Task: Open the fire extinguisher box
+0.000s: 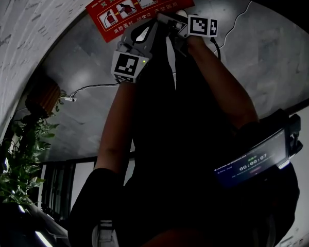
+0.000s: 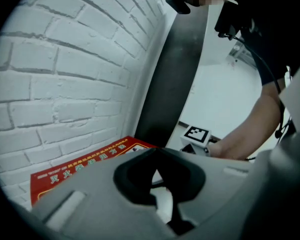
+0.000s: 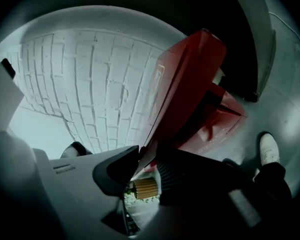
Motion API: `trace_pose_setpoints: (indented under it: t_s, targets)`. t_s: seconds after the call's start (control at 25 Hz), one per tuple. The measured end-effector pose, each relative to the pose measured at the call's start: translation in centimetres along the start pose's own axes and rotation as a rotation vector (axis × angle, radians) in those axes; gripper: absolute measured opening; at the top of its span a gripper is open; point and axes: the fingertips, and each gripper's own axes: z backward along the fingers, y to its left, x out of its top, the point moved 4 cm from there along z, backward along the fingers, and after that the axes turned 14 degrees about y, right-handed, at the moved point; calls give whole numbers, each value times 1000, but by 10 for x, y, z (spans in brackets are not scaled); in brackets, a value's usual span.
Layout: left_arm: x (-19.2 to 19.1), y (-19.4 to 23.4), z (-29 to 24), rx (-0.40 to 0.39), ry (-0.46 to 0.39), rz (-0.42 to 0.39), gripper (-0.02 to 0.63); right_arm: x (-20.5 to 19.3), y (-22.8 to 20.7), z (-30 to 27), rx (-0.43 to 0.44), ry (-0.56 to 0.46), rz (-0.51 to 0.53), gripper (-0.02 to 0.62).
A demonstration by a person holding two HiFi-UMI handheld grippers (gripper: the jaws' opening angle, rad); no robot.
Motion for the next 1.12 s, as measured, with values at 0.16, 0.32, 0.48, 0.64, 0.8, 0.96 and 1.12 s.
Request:
trace_pose_setpoints:
  t_s: [0.16, 0.32, 0.48, 0.64, 0.8, 0.96, 1.12]
  targets:
    - [14, -6, 6, 4, -38, -13, 2, 2, 21, 11, 54, -47, 9, 112]
    - [23, -6, 9, 11, -56, -24, 3, 6, 34, 16, 72, -62, 26, 112]
    - [38, 8, 17, 24, -79, -32, 3, 25, 60, 11, 93, -70, 63, 110]
    - [52, 24, 27, 37, -97, -28, 2, 48, 90, 4, 136, -96, 113, 101]
    - [63, 31, 32, 48, -118, -35, 3, 67, 111, 4, 203, -133, 177, 92]
    - [74, 45, 39, 65, -147, -19, 3, 82, 124, 4, 238, -150, 202, 100]
    - [88, 51, 45, 72, -146, -6, 3, 94, 136, 8, 270, -167, 227, 109]
